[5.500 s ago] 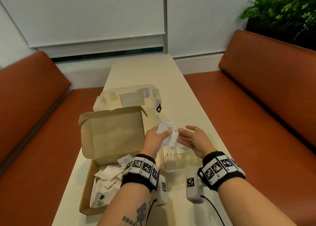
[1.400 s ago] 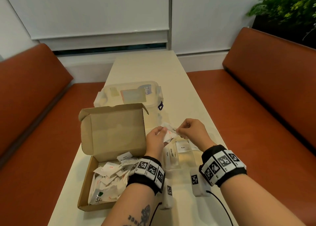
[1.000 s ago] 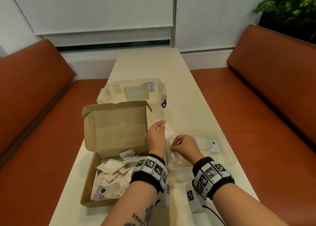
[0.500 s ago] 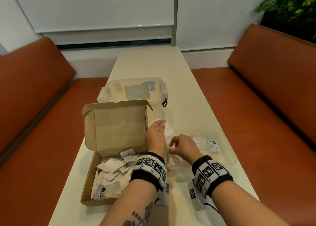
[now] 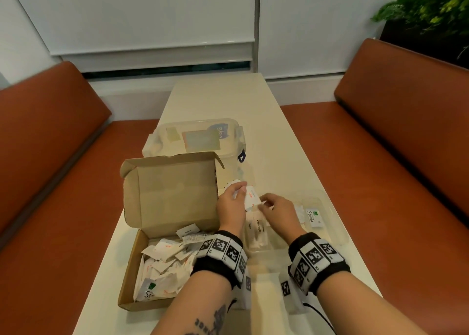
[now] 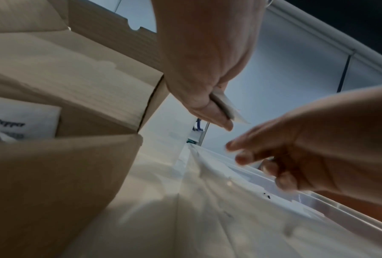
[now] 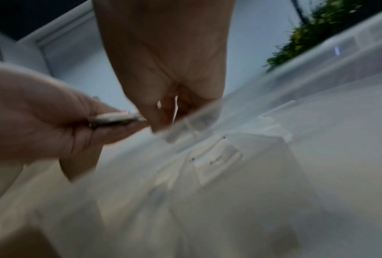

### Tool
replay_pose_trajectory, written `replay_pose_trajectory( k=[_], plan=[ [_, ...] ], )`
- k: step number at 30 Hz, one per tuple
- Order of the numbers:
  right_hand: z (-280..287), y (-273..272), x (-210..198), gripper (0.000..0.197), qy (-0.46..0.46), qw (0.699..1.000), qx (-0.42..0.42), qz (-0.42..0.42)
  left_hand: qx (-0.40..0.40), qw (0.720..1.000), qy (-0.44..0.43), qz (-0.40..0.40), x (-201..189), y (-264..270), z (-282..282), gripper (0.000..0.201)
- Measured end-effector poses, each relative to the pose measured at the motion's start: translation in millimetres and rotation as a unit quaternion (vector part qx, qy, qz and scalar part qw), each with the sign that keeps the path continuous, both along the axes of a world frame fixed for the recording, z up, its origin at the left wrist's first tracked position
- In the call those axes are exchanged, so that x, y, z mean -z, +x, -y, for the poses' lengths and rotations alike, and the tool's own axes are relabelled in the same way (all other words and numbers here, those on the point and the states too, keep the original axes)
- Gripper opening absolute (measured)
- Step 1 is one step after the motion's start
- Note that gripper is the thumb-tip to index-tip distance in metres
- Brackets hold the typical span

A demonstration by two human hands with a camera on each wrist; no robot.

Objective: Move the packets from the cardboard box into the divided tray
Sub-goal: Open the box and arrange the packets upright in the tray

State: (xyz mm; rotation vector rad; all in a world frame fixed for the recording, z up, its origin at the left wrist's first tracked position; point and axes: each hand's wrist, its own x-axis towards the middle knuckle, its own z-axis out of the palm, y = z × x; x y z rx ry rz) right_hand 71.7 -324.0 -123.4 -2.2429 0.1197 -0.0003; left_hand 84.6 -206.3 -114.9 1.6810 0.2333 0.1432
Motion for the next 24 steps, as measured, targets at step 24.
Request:
replay_pose_trajectory(
  k=[24],
  plan=[
    [65.3, -17.2, -10.8, 0.012, 0.328, 0.939, 0.107, 0.001, 0.116, 0.975, -0.155, -0.107, 4.7, -21.7, 55.6, 0.011]
  ],
)
